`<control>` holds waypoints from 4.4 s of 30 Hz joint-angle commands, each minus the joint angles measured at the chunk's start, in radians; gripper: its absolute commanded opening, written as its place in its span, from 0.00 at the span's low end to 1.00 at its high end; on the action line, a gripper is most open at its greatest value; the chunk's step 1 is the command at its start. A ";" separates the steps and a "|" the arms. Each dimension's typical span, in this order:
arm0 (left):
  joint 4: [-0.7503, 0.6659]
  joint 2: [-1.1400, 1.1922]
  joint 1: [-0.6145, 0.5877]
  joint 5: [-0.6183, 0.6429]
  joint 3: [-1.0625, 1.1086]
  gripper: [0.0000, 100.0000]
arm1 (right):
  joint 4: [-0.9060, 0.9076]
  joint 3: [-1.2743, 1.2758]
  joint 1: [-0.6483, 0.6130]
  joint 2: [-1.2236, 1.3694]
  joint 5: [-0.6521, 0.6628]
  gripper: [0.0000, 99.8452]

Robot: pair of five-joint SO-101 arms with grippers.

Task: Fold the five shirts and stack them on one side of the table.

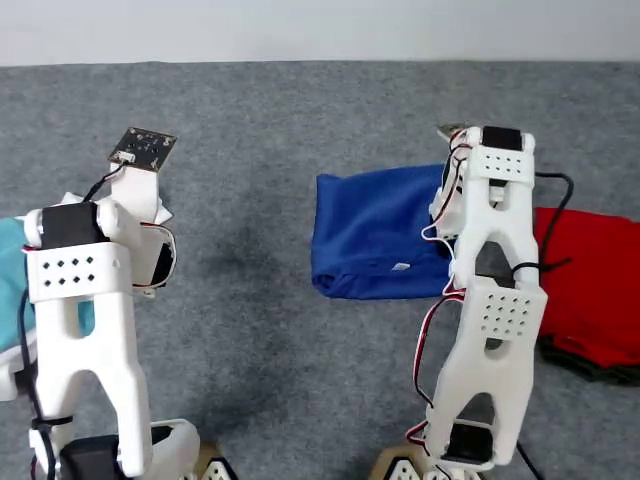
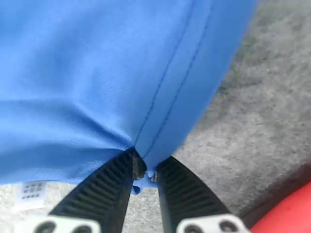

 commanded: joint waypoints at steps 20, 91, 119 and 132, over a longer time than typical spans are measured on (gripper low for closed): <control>0.025 -0.026 -0.002 -0.006 -0.004 0.01 | 0.042 0.272 0.035 -0.389 0.129 0.19; 0.023 -0.035 -0.008 -0.008 0.061 0.01 | 0.039 -0.101 -0.225 -0.248 -0.206 0.21; 0.023 -0.028 -0.008 -0.002 0.062 0.01 | -0.079 -0.101 -0.156 0.143 -0.405 0.09; 0.023 -0.028 -0.008 -0.002 0.062 0.01 | 0.041 -0.242 -0.031 0.038 -0.087 0.01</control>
